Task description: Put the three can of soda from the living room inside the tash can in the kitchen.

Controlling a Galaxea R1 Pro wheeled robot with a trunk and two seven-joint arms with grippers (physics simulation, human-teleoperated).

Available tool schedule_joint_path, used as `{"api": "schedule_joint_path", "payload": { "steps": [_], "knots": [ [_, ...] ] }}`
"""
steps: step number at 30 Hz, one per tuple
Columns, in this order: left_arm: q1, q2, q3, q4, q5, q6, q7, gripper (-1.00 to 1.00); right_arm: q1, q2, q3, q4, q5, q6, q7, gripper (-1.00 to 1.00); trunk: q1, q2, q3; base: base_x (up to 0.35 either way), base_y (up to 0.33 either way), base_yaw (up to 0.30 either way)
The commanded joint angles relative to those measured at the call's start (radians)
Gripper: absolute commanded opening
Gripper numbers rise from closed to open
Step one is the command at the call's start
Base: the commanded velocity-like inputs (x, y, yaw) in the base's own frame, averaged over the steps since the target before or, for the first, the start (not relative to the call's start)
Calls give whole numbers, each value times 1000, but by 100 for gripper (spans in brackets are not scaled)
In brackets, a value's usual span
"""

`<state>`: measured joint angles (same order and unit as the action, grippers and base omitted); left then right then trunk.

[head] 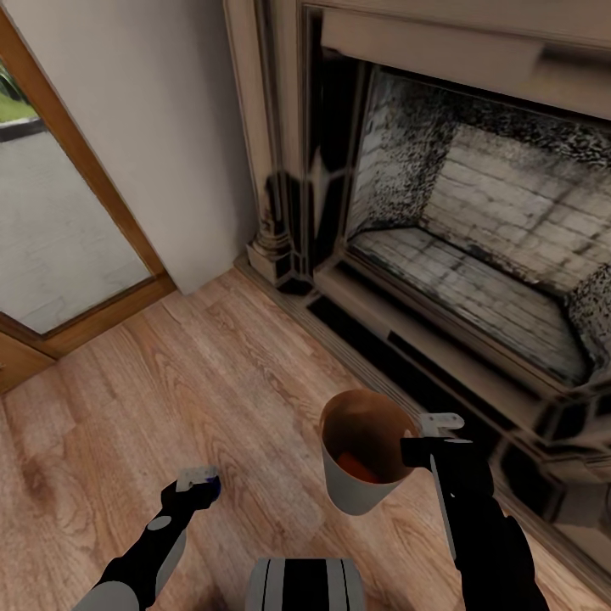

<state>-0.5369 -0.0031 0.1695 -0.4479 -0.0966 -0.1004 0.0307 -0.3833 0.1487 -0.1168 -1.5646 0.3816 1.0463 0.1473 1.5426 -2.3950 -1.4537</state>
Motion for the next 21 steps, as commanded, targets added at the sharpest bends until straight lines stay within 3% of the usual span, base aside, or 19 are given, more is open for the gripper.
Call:
{"api": "schedule_joint_path", "payload": {
  "steps": [1,21],
  "knots": [
    [0,0,0,0,0,0,0,100,0,0,0,0,-18,1,3,-100,0,0,0,1,0,0],
    [0,0,-1,0,0,-1,0,100,0,0,-1,1,-19,1,3,-100,0,0,-12,0,0,0]
  ]
}}
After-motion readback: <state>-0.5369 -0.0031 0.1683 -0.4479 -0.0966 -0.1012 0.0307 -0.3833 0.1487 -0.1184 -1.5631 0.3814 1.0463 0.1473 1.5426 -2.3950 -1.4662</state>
